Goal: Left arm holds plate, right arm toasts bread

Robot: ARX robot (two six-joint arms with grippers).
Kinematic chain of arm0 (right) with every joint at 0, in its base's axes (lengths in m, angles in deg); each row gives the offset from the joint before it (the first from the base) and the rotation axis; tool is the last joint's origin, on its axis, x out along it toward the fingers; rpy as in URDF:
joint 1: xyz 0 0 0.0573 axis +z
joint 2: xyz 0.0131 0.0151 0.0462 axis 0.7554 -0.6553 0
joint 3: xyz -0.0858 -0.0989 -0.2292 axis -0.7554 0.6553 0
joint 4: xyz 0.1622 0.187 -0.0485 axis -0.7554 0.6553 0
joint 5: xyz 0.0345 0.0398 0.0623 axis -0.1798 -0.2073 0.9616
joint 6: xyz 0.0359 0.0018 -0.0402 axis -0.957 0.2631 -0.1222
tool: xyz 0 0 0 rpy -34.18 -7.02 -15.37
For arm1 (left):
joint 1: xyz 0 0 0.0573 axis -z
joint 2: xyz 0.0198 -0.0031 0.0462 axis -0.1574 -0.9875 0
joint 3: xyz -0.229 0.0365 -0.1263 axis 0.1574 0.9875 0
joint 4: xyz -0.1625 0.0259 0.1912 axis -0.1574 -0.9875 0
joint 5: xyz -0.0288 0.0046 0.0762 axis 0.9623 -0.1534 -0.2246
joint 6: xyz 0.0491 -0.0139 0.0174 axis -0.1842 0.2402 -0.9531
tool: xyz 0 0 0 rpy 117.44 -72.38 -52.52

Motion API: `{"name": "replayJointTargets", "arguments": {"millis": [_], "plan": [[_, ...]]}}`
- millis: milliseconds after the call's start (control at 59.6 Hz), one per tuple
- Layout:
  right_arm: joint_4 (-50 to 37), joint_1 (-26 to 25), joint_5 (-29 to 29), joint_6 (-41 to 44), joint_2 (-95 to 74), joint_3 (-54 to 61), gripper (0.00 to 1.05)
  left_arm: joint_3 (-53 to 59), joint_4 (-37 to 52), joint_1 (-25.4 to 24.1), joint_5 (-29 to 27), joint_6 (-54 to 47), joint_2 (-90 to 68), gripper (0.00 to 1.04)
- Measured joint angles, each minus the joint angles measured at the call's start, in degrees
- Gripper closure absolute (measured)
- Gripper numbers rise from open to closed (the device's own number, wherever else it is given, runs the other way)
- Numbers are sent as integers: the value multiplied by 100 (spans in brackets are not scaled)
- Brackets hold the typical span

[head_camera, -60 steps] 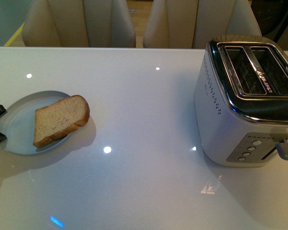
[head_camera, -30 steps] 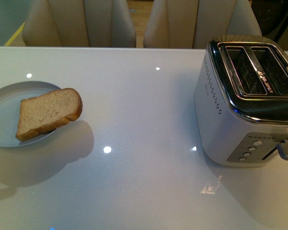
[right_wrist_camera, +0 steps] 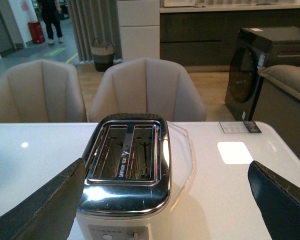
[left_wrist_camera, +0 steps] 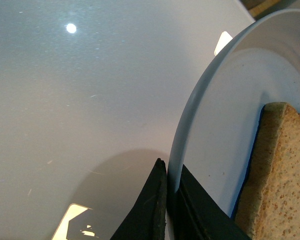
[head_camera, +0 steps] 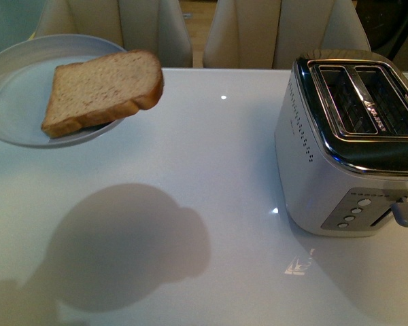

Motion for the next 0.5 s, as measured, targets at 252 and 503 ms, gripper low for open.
{"name": "replayJointTargets", "arguments": {"millis": [252,503], "plan": [[0,0,0,0,0,0,9,-369,-614,1062,-308,459,608,102],[0,0,0,0,0,0,9,-632,-1045,1956,-645,789,909,102]]}}
